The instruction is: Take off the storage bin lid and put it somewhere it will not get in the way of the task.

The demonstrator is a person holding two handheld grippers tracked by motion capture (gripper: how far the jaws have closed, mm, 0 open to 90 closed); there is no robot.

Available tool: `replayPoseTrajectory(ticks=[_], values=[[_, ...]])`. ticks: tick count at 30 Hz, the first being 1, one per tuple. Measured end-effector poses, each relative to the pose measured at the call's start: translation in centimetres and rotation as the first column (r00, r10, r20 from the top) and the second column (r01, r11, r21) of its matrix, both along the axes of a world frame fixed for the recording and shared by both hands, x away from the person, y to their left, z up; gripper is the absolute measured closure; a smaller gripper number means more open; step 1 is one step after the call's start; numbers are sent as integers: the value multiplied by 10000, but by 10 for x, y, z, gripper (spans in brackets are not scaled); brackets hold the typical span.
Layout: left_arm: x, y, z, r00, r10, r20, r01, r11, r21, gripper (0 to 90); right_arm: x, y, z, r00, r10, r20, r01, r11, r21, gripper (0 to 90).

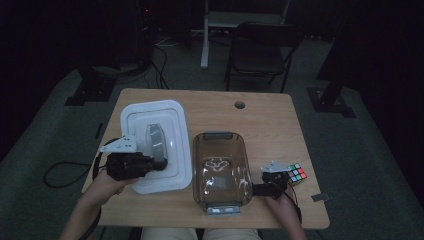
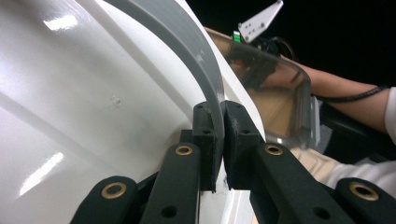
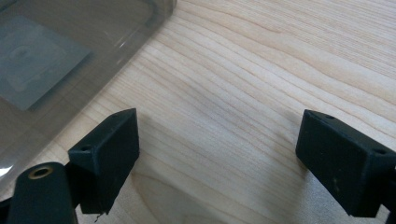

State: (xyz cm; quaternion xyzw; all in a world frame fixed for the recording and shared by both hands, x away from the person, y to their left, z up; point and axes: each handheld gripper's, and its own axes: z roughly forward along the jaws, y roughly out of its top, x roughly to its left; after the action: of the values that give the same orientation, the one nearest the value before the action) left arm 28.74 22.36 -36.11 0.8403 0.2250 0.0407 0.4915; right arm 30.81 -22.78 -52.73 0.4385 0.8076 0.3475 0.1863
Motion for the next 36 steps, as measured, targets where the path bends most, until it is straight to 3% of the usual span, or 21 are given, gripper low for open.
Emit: replayPoseTrajectory(ticks=[8,15,21,25,30,32,36], values=[[10,7,-32,9968,222,-774,-222,9998,7,853,0,0,0,10000,0,-5,0,10000,-1,132],[22,3,-63,9942,-379,-1002,377,9993,-41,851,0,0,0,10000,2,-4,-2,10000,-3,132],[33,0,-82,9878,-497,-1478,486,9988,-114,851,0,0,0,10000,2,-3,-2,10000,-4,132],[38,-4,-92,9845,-505,-1677,527,9986,86,851,0,0,0,10000,3,-3,-3,10000,-3,132],[44,-9,-102,9782,-621,-1981,681,9974,237,850,0,0,0,10000,-2,-10,2,10000,-3,132],[50,-13,-110,9716,-690,-2263,761,9968,229,849,0,0,0,10000,4,-2,-4,10000,-6,132],[57,-14,-118,9680,-581,-2443,663,9975,256,845,0,0,0,10000,2,-5,-2,10000,-4,132]])
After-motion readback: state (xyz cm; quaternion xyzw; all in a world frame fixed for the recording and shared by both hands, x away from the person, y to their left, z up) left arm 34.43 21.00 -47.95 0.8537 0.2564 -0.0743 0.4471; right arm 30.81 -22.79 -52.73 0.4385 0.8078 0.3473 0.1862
